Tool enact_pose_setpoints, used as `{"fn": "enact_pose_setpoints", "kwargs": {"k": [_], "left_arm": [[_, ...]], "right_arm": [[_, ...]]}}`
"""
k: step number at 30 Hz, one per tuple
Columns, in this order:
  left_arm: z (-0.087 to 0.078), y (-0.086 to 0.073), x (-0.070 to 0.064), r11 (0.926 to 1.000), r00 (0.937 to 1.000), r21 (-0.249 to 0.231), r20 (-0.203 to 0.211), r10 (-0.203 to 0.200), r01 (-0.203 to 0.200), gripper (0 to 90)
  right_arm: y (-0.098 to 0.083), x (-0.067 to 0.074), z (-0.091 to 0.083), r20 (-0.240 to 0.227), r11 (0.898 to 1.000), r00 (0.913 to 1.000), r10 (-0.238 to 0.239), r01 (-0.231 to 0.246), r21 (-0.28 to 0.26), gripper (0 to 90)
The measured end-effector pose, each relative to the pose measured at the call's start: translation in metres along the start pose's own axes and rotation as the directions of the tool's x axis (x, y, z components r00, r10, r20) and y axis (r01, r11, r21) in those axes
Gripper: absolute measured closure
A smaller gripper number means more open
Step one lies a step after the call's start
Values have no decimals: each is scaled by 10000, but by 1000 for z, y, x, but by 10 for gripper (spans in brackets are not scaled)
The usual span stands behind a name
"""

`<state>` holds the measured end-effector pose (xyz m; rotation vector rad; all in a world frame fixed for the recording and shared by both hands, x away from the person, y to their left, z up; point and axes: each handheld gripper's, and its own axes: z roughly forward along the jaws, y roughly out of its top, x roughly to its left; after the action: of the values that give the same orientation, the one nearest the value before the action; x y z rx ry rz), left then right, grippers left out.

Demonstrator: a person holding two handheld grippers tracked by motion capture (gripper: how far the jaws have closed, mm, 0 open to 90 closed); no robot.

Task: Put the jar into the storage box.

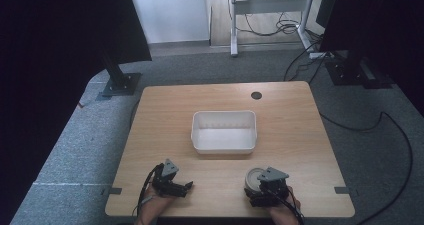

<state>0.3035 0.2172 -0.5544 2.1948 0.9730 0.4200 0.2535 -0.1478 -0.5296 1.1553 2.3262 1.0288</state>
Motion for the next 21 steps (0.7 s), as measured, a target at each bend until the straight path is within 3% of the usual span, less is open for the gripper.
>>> {"fn": "enact_pose_setpoints", "kwargs": {"k": [21], "left_arm": [[0,0,0,10000,10000,2,0,1,-1,13]], "right_arm": [[16,-2,-3,108,9999,9999,87,-86,-122,95]]}}
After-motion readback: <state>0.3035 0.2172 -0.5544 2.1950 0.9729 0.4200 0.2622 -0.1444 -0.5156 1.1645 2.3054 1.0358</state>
